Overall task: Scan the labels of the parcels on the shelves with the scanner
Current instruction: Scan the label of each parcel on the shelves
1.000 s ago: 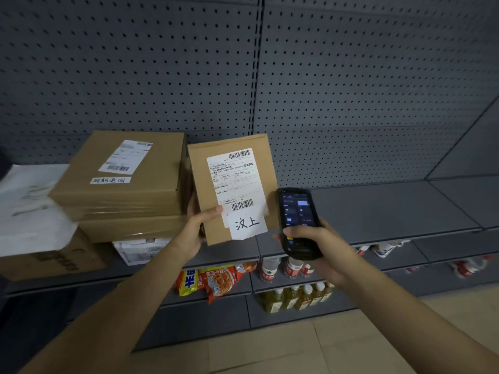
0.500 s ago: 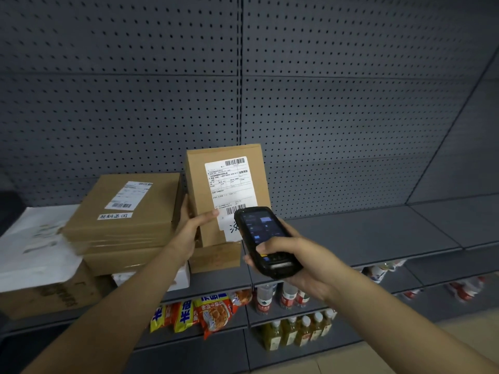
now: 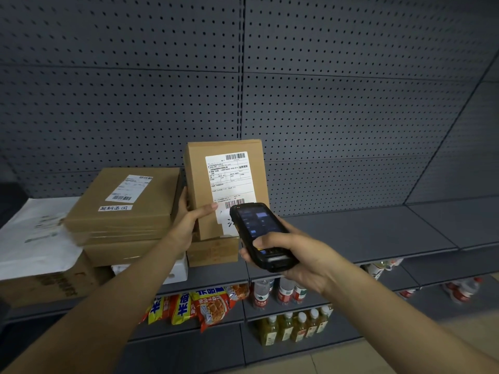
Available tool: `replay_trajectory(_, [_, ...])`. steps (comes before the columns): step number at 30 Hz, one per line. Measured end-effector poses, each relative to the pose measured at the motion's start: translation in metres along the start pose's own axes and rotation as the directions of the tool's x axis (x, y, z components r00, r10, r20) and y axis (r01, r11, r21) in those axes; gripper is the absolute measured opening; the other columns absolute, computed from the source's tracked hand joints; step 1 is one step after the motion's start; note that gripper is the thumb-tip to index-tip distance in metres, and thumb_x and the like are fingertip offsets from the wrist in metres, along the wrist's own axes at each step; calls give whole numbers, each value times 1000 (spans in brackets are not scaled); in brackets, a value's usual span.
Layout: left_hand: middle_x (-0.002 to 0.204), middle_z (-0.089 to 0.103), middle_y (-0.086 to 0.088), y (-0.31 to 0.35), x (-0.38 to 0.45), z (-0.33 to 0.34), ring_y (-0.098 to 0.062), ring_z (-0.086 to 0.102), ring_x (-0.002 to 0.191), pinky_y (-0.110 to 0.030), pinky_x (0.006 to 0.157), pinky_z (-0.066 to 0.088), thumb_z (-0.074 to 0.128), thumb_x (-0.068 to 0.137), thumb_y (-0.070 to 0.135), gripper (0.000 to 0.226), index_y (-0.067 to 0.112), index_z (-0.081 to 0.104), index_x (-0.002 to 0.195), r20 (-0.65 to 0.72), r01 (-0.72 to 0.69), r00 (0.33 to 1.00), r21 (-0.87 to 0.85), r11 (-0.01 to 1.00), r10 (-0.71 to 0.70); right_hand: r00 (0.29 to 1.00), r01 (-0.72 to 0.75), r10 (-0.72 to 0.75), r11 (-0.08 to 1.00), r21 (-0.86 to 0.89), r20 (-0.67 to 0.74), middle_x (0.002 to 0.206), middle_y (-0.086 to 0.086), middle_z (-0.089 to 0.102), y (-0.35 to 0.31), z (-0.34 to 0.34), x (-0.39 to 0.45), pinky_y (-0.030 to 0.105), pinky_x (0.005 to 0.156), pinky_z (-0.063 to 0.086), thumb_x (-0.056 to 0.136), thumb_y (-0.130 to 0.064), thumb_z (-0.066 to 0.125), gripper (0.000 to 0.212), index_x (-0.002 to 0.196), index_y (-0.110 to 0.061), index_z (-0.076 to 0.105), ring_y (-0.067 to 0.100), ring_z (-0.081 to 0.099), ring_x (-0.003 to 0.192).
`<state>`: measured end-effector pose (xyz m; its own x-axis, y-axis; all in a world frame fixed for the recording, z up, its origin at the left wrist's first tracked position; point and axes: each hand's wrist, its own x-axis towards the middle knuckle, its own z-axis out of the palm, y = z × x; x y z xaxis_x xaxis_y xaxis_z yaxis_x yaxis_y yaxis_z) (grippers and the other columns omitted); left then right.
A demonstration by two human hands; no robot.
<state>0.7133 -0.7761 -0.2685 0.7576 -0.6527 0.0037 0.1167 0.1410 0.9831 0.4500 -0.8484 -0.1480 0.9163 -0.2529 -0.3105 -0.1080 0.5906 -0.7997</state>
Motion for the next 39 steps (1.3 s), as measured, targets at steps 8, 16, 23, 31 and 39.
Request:
replay_trajectory(8, [134, 59, 4, 4, -3, -1, -22, 55, 123, -50, 108, 40, 93, 45, 43, 122, 40, 26, 147, 7, -21, 1000, -28, 999, 21, 1000, 22, -22, 1000, 7, 19, 109, 32, 63, 1, 0, -3, 37, 70, 63, 79, 17, 60, 48, 124, -1, 57, 37, 71, 80])
replay_trajectory(16, [135, 58, 5, 2, -4, -4, -21, 55, 123, -51, 106, 41, 91, 54, 40, 113, 41, 25, 147, 23, -7, 1000, -22, 1000, 7, 999, 30, -29, 999, -14, 13, 108, 29, 66, 4, -1, 2, 37, 69, 62, 79, 18, 60, 50, 124, -2, 57, 39, 71, 83])
replay_trajectory(23, [141, 52, 4, -2, -6, 3, -24, 47, 130, -58, 109, 32, 93, 41, 50, 130, 46, 18, 147, 87, 131, 988, -26, 991, -128, 993, 95, -99, 994, -59, -66, 114, 25, 69, 12, -7, 18, 40, 78, 61, 77, 18, 65, 57, 128, -7, 55, 40, 69, 94])
replay_trajectory(31, [140, 49, -1, -15, 1, 34, -25, 45, 128, -54, 111, 31, 91, 37, 54, 137, 42, 11, 147, 136, 264, 953, 63, 963, -270, 898, 204, -316, 915, -348, -306, 114, 16, 70, 13, -26, 41, 54, 98, 51, 59, 0, 83, 66, 116, -17, 54, 36, 68, 106])
replay_trajectory(39, [113, 73, -3, -32, 14, 78, -25, 66, 110, -38, 80, 58, 82, 61, 47, 75, 23, 58, 128, 280, 329, 891, 145, 933, -358, 751, 235, -463, 854, -465, -471, 121, 5, 65, 8, -79, 56, 44, 97, 52, 63, 5, 84, 89, 137, -16, 40, 22, 63, 110])
